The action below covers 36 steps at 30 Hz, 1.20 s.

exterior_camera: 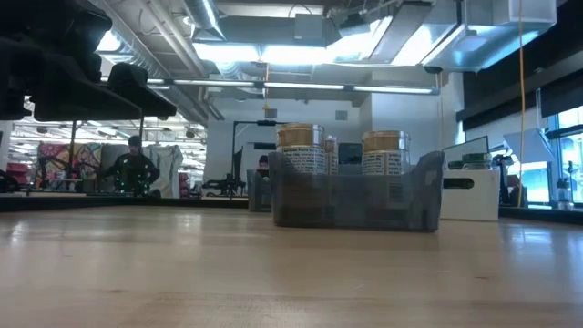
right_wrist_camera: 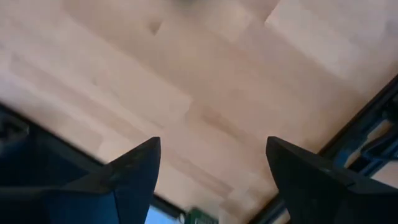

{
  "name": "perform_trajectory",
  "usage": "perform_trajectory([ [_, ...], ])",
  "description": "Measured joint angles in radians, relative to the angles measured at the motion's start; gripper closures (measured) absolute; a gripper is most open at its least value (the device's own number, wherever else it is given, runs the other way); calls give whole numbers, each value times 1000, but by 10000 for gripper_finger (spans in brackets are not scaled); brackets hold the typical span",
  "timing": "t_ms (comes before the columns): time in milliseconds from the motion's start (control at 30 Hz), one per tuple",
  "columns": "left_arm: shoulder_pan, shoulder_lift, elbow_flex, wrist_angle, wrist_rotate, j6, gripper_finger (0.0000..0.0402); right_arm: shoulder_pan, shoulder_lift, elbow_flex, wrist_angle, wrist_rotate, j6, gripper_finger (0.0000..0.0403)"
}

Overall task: Sort spices by type
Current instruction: Put the black seasoning can into the top black bin

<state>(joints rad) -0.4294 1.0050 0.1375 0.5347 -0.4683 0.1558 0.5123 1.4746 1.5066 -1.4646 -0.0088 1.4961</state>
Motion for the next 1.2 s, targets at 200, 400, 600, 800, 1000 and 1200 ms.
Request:
perform_trajectory([
  [200, 0, 0, 0, 0, 0, 2, 59, 143, 0, 0, 29, -12, 111, 111],
  [400, 0, 0, 0, -1, 0, 1, 59, 270, 26, 0, 117, -11, 330, 111],
  [600, 0, 0, 0, -2, 0, -4, 59, 359, 106, 0, 225, -13, 367, 111],
  [800, 0, 0, 0, -2, 0, -20, 59, 435, 199, -1, 293, -96, 341, 111],
  [1000, 0, 0, 0, -2, 0, -50, 59, 495, 266, -1, 384, -234, 333, 111],
  [1200, 0, 0, 0, -2, 0, -29, 59, 547, 313, -1, 398, -248, 327, 111],
])
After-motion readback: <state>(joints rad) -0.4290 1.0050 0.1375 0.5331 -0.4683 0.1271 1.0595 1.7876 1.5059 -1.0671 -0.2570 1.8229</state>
